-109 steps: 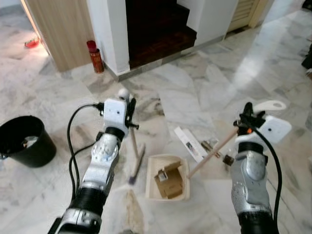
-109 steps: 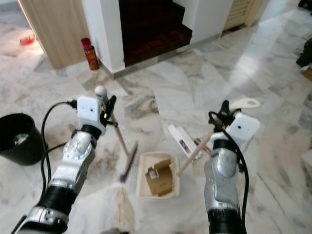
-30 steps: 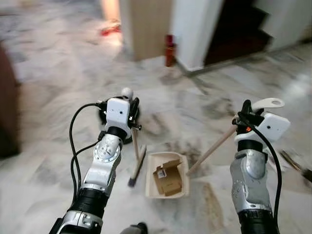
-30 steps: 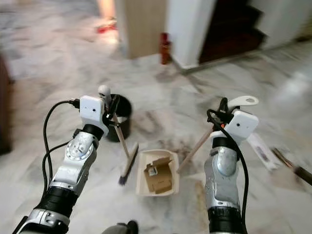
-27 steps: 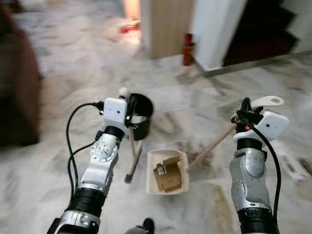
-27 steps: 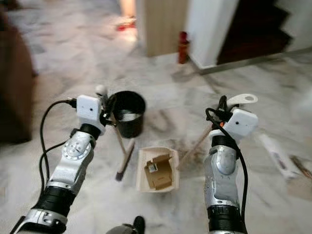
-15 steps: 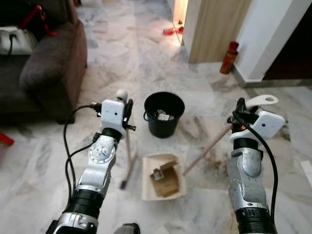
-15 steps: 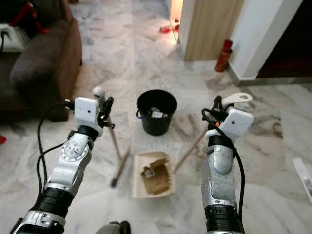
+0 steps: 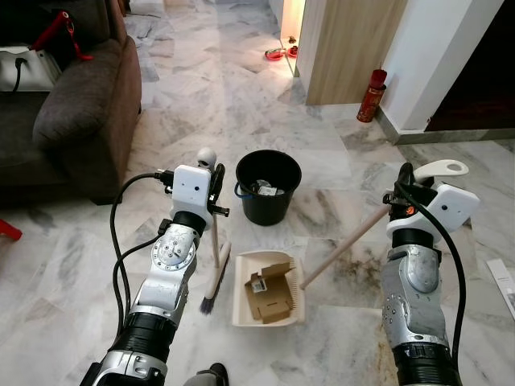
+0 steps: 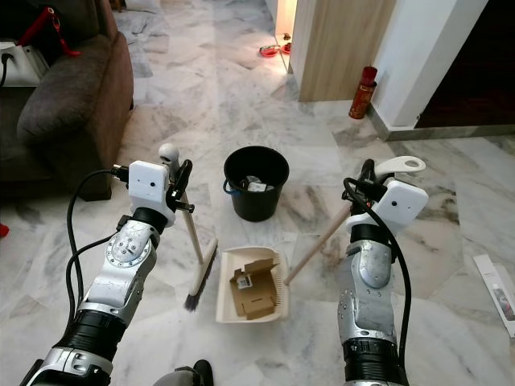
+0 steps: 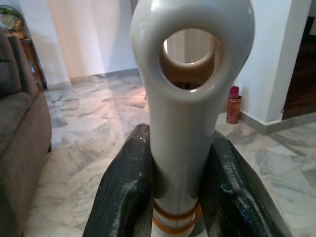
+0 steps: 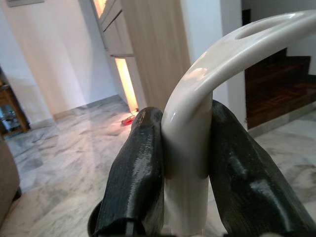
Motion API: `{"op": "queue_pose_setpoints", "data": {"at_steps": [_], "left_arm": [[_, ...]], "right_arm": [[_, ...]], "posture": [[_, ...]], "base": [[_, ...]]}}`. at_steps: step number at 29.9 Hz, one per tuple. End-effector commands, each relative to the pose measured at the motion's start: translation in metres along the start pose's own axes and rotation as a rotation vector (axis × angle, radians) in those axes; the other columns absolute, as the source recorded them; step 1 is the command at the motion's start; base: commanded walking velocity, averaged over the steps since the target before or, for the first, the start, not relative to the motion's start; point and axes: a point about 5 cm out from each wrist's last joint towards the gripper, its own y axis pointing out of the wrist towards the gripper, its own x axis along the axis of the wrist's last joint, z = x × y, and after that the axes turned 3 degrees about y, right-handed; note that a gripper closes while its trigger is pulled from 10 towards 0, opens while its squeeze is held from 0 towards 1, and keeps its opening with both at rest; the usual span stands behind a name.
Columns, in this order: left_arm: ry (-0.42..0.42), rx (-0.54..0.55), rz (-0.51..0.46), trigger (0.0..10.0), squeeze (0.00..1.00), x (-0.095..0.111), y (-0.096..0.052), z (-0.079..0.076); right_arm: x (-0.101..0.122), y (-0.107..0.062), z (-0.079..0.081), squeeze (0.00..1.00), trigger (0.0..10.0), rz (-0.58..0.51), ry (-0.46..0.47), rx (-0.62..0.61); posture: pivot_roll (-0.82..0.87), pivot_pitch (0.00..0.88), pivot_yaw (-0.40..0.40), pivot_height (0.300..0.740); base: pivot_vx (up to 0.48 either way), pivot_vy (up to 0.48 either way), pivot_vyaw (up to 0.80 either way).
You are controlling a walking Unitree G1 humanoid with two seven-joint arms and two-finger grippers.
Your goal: Sweep floor
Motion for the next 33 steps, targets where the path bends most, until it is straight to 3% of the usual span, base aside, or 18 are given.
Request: {"op": "queue_pose_setpoints", "data": {"at_steps": [1, 9, 18, 25, 33], "left_arm": [[0.026, 0.008, -0.055, 10.0, 0.00, 0.013, 0.004, 0.002], [0.026, 0.018, -0.055, 10.0, 0.00, 0.013, 0.004, 0.003], [0.020, 0.028, -0.054, 10.0, 0.00, 0.013, 0.004, 0.005], [0.022, 0.027, -0.054, 10.0, 0.00, 0.013, 0.004, 0.006], [0.023, 0.035, -0.064, 10.0, 0.00, 0.015, 0.004, 0.007]], "right_arm": [[0.008, 0.004, 0.005, 0.00, 10.0, -0.034, -0.015, 0.026], [0.008, 0.004, 0.007, 0.00, 10.0, -0.032, -0.014, 0.035], [0.012, 0.006, 0.006, 0.00, 10.0, -0.047, 0.021, 0.021], [0.037, 0.012, 0.014, 0.00, 10.0, -0.157, 0.058, 0.025], [0.080, 0.023, 0.007, 0.00, 10.0, -0.340, 0.131, -0.097]], "posture": [[0.10, 0.135, -0.045, 0.740], [0.10, 0.136, -0.048, 0.740], [0.10, 0.136, -0.049, 0.740], [0.10, 0.134, -0.046, 0.740], [0.10, 0.135, -0.043, 0.740]], "base": [[0.000, 0.000, 0.80], [0.000, 0.000, 0.80], [0.000, 0.000, 0.00], [0.000, 0.000, 0.00], [0.000, 0.000, 0.00]]}}
